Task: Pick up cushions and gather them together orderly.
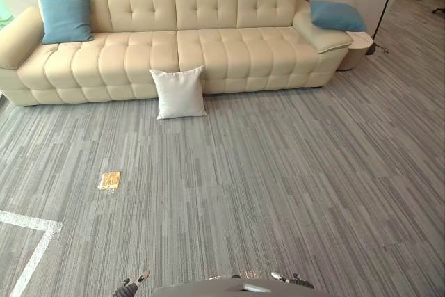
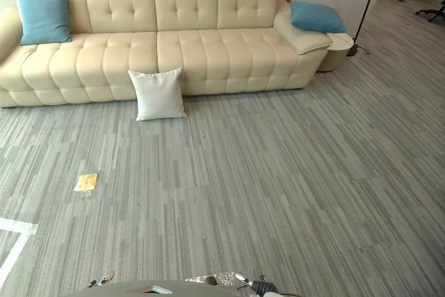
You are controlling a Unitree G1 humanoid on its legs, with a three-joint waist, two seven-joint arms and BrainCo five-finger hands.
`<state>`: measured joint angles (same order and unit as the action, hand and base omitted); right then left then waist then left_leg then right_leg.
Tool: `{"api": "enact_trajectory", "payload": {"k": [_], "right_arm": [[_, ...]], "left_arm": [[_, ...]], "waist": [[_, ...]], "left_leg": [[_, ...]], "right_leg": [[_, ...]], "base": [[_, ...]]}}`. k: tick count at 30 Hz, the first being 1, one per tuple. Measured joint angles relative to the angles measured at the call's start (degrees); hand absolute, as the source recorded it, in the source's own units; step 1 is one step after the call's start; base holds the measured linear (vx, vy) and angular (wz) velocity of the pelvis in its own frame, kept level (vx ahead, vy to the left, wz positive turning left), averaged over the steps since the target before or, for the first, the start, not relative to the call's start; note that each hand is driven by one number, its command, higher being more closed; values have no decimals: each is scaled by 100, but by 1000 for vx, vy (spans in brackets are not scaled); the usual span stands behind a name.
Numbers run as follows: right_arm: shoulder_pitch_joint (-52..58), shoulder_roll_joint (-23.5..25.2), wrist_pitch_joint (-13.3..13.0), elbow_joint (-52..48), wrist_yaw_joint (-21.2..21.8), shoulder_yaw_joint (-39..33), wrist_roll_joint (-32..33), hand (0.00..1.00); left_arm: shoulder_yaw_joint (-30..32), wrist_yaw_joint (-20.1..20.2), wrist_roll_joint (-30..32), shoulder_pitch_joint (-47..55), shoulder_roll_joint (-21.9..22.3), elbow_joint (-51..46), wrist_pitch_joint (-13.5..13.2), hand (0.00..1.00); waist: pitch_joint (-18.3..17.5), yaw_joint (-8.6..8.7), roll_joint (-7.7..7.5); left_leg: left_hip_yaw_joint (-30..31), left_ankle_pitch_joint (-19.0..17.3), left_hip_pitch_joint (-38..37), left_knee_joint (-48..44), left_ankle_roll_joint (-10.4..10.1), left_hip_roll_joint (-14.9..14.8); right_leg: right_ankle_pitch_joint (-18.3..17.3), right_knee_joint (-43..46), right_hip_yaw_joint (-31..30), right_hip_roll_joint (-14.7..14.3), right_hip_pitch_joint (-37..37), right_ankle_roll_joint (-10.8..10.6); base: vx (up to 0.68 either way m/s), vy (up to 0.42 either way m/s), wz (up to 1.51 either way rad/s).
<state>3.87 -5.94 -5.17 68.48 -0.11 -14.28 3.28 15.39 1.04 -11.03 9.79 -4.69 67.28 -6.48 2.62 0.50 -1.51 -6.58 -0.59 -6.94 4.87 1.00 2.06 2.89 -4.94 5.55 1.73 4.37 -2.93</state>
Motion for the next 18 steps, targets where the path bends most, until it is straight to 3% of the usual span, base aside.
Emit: {"api": "enact_trajectory", "payload": {"k": [18], "right_arm": [[44,63,-14,0,19,-187,97,0]], "left_arm": [[-267,59,-1,-8,-86,85,-101,0]], "waist": [[26,4,-24]], "left_leg": [[130,34,-2,2,-11,4]], "right_leg": [[-8,0,136,9,59,-8]], "base": [[-39,-22,4]]}}
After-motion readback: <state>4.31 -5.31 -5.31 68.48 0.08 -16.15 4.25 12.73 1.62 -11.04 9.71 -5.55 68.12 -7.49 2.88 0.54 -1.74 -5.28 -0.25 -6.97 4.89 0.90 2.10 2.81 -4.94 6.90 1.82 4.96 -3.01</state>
